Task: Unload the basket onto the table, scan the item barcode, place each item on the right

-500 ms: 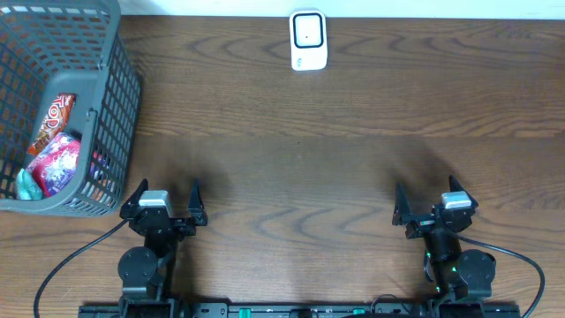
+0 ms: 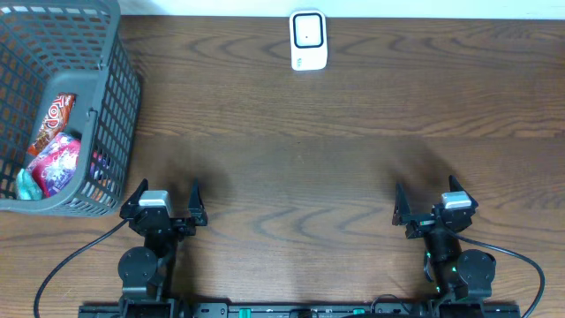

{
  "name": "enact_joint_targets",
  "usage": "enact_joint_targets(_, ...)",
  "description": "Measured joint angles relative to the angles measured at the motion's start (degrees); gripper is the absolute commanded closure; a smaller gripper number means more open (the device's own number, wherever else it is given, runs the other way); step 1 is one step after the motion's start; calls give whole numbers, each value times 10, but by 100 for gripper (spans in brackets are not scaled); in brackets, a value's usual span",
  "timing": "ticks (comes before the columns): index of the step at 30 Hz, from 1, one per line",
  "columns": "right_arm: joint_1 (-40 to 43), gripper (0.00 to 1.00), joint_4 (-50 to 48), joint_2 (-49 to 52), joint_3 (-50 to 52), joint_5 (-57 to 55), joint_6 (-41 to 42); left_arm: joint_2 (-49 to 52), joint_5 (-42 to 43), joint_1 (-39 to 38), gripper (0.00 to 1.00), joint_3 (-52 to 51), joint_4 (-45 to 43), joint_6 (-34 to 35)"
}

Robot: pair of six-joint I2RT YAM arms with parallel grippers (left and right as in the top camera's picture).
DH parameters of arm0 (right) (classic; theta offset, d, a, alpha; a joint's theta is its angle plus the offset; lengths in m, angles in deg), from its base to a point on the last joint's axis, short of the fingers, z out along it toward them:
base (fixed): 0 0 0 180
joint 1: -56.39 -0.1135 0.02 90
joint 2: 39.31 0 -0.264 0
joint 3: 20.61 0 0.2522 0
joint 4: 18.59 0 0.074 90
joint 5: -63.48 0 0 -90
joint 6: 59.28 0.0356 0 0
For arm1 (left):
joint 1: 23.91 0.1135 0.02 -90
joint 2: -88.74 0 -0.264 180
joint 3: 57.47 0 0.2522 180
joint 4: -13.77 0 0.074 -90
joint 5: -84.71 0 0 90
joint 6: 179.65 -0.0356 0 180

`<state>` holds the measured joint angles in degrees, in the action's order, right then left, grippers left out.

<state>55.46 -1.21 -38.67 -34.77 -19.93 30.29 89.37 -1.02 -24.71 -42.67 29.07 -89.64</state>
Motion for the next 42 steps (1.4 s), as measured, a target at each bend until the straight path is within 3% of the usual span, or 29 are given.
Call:
enact_joint_targets(13,0,1,0,0,0,0,0,0,0,0,2,0,0,0)
enact_joint_targets(27,0,1,0,0,0,0,0,0,-17,0,2,0,1,-46)
enact_joint_targets(42,0,1,0,0,0,0,0,0,33,0,2,0,-9,-13)
